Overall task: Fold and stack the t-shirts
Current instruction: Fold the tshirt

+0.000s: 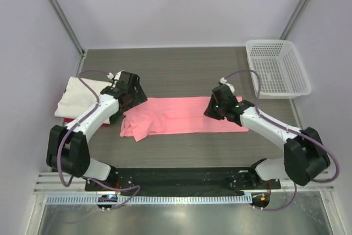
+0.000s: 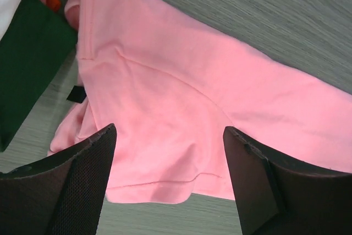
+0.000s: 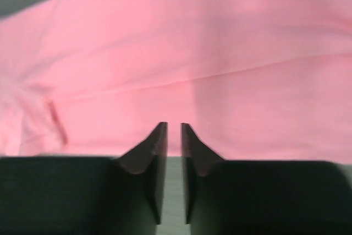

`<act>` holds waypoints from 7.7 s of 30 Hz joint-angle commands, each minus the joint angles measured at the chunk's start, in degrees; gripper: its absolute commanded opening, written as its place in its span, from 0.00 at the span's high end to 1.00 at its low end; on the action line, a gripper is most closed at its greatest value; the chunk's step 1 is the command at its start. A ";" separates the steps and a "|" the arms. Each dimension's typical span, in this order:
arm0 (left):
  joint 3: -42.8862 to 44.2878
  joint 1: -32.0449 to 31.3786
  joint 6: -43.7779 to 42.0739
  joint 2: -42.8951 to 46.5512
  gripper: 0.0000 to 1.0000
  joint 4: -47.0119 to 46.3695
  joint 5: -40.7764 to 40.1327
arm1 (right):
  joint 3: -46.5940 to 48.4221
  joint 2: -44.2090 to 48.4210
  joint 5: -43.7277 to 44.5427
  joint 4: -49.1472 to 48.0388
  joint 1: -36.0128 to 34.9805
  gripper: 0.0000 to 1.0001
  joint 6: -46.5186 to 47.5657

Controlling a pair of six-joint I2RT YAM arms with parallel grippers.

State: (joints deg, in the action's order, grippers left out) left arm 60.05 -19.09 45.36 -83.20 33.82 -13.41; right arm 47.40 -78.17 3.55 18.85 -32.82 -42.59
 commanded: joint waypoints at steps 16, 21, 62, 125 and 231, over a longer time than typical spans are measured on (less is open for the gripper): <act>-5.30 -0.42 9.13 -8.11 0.22 -6.58 2.17 | -6.44 0.14 23.26 10.33 11.02 0.99 -0.22; 0.58 -0.42 7.64 -15.05 0.22 -4.65 1.02 | -5.91 -6.99 19.48 10.68 10.93 0.99 1.28; 80.57 0.55 11.50 -73.86 0.20 -30.92 26.94 | 0.43 4.34 -6.36 0.74 -0.32 0.32 3.83; -35.35 -35.31 24.68 22.47 0.51 -18.00 22.37 | -21.38 17.97 -1.62 8.83 -21.32 0.99 -16.65; -12.15 -6.04 12.90 -10.49 0.39 -31.89 30.63 | 4.29 -14.46 -17.78 -8.83 12.43 0.55 4.80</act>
State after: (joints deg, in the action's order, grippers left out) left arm 48.49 -25.47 56.80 -93.67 5.93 16.21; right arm 52.29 -93.65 -10.37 14.96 -20.40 -36.10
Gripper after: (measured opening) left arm 0.628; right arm 0.470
